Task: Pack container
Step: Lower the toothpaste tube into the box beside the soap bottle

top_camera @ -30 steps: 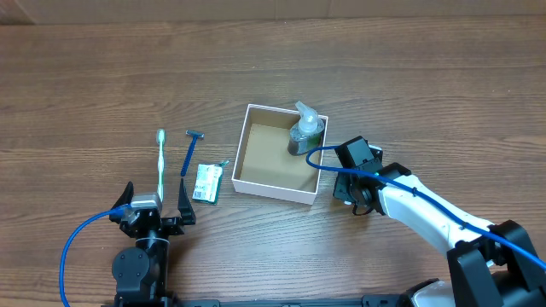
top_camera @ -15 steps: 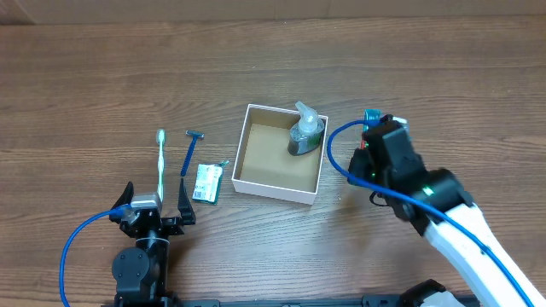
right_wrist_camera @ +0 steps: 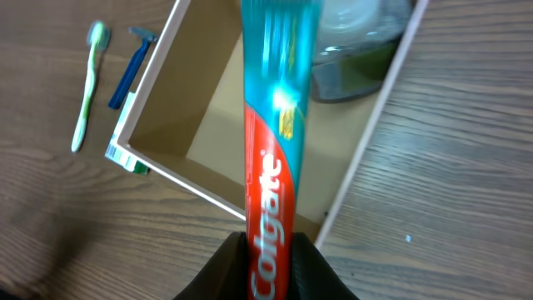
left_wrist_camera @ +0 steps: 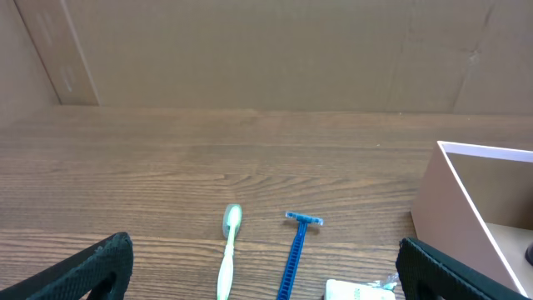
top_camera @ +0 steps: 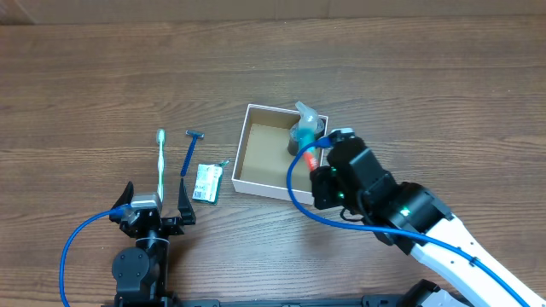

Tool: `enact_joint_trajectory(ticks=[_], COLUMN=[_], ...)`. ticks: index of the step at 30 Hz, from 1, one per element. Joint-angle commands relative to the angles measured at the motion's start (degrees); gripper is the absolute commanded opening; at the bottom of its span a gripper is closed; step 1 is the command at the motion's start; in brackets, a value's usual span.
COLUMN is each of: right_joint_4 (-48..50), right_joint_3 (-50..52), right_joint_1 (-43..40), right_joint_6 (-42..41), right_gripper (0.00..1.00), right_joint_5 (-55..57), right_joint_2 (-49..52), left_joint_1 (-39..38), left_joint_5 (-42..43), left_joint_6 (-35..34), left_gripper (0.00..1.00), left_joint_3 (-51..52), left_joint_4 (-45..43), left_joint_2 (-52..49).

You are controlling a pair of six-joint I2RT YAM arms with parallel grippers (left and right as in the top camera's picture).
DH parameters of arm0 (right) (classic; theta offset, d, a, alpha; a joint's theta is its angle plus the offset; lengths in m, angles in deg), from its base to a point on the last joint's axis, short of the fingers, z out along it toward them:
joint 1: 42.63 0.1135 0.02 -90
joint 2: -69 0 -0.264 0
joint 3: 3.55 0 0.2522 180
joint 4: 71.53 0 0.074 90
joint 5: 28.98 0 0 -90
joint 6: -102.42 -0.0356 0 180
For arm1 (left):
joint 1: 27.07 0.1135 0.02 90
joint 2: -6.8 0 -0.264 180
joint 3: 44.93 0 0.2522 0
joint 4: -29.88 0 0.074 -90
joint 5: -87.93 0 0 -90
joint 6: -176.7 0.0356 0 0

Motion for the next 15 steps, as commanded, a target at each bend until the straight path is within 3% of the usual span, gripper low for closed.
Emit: enact_joint_trajectory(ticks=[1, 6, 10, 11, 15], right_joint_4=[1.51, 4.39, 6.19, 6.21, 3.98], right_joint_3=[-1.29, -1.29, -1.31, -1.36, -2.99], right_joint_1=[0.85, 0.85, 0.85, 0.85, 0.85], right_joint_6=[1.03, 1.27, 1.4, 1.77, 2.51], right_gripper=[0.2, 0.21, 0.34, 0.44, 0.54], right_joint_5=[-0.26, -0.26, -0.26, -0.28, -0.22], right_joint_2=[3.54, 8.76, 11.06, 10.99, 8.85], left_joint_1=[0.35, 0.35, 0.35, 0.35, 0.35], left_joint_5=[-0.11, -0.11, -0.11, -0.11, -0.11], left_joint_6=[-0.55, -0.55, -0.55, -0.55, -0.55], left_gripper=[1.0, 1.0, 1.0, 1.0, 1.0], left_joint_3=[0.35, 0.35, 0.35, 0.35, 0.35], left_joint_4=[-0.26, -0.26, -0.26, -0.26, -0.26], left_joint_2=[0.48, 0.48, 0.48, 0.48, 0.48])
